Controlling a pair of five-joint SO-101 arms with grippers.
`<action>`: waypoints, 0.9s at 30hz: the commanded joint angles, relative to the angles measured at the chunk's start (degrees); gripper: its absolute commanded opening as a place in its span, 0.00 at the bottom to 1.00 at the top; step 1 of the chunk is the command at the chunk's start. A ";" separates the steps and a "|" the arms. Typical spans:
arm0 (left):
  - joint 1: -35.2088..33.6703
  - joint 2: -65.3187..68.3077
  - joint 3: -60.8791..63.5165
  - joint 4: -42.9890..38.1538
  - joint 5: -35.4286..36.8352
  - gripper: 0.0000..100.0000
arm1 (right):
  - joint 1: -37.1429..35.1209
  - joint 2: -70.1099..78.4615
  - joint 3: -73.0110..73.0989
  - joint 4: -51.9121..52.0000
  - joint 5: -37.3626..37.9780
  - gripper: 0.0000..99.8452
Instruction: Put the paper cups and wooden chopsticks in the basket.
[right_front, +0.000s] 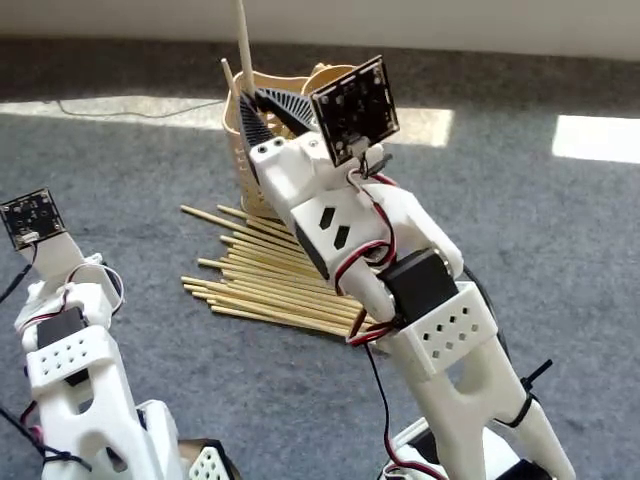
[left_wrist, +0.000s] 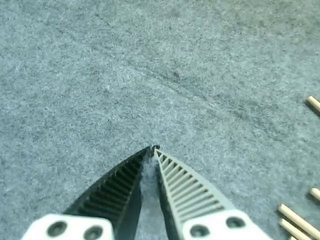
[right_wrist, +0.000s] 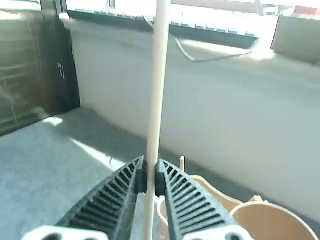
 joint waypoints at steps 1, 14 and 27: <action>1.01 -1.19 -0.13 -1.05 -0.35 0.01 | 0.84 -1.36 -1.71 -8.04 -0.35 0.01; 1.01 -1.19 -0.13 -1.05 -0.35 0.01 | 6.64 15.96 -1.80 -29.41 -0.35 0.01; 1.01 -1.27 -0.13 -1.05 -0.35 0.01 | 6.55 23.87 3.30 -29.49 -0.35 0.01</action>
